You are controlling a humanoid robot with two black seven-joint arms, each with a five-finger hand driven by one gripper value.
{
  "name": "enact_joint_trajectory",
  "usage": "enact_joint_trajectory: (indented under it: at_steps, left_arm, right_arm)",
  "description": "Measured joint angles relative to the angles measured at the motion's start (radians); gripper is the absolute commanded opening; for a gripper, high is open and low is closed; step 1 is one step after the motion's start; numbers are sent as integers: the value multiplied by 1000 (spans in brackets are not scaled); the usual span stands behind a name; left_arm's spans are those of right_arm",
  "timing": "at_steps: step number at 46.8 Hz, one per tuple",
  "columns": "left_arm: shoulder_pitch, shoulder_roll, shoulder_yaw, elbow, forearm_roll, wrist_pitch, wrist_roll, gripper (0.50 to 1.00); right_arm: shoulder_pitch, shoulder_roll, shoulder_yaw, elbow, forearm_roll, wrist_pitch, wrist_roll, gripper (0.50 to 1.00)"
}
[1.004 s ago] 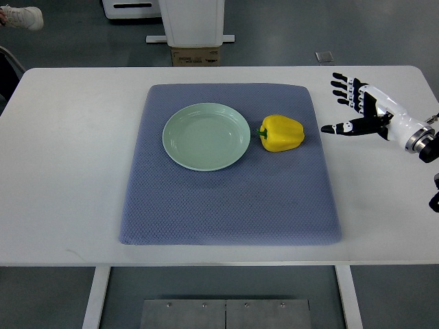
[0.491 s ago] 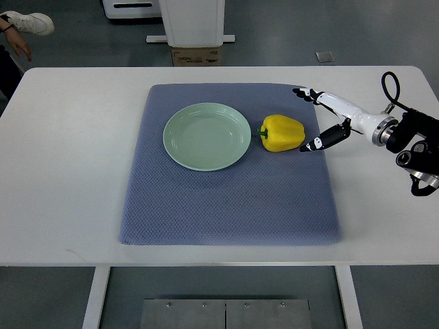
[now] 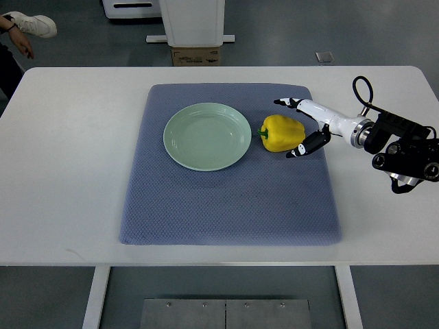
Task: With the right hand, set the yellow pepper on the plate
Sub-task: 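Reach the open right hand over the yellow pepper, then close the right hand fingers around the yellow pepper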
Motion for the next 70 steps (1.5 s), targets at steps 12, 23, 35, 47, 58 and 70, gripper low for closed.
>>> enact_joint_trajectory:
  at_steps: [12,23,35,47,58,70]
  left_arm:
    - [0,0,0,0,0,0,0,1000]
    - [0,0,0,0,0,0,0,1000]
    - [0,0,0,0,0,0,0,1000]
    - [0,0,0,0,0,0,0,1000]
    - [1,0,0,0,0,1,0,1000]
    - [0,0,0,0,0,0,0,1000]
  right_arm:
    - [2,73,-56,-83,1,-2,-17,945]
    - [2,93,-79,-113,1,-2,-17,864]
    - [2,110,-117,-139,0,-8,-16,763]
    - [2,112,-124,-143,1,-22,-12,500]
    - [1,112,-124,-143,9,-19,-5,500]
    - [13,104,-115,-143,15,-17,-2,500]
